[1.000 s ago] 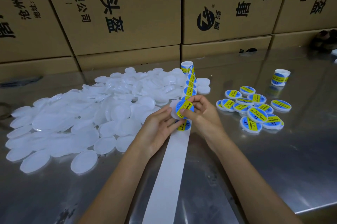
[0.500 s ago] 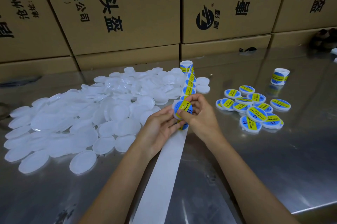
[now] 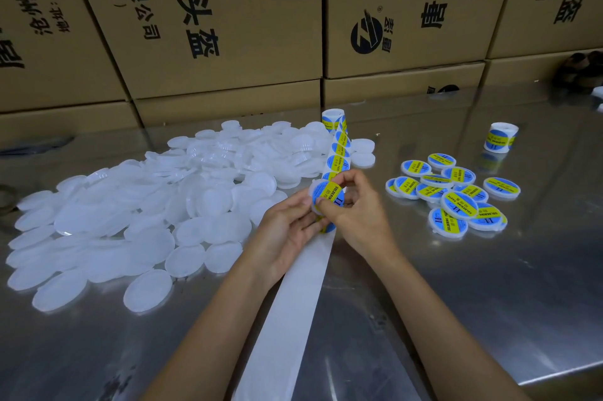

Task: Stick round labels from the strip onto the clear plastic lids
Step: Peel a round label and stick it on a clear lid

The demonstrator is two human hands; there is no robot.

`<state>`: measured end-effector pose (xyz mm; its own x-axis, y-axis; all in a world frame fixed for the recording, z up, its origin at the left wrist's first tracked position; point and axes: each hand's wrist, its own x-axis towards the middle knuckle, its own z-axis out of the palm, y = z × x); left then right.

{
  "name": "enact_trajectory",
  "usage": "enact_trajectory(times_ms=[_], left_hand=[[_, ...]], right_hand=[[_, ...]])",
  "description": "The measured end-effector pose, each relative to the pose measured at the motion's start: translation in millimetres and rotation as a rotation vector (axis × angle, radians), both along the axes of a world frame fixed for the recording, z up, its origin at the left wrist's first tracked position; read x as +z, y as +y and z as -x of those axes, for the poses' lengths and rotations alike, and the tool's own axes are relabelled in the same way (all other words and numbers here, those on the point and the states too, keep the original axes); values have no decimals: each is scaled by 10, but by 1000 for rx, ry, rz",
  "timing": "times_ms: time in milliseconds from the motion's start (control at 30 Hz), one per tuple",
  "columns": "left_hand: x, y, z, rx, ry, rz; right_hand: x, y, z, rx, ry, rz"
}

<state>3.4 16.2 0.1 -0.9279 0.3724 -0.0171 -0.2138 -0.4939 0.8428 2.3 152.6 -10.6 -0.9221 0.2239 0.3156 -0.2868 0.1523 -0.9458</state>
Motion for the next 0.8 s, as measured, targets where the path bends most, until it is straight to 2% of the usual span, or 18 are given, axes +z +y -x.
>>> enact_trajectory(times_ms=[200,333,433,567,700,800], left_hand=[[8,-32,18,-17,-23,-73],[33,-57,-3,-61,-43,-167],[44,-37,-21,-111,-49,-153],[47,-25,-30,-126,-46,-102],[78,-50,-39,-162,-17,-66],[102,-46,-50,-183,5,-35]], right_hand=[[-6,32,39,-98,17,-89],[-6,22,21,-31,-37,-17],[-10,8,-7,28,-40,-40],[-23,36,-52,27,37,-193],[-30,45,-59,-130,-61,-428],[-23,59,-54,-211,-65,-499]])
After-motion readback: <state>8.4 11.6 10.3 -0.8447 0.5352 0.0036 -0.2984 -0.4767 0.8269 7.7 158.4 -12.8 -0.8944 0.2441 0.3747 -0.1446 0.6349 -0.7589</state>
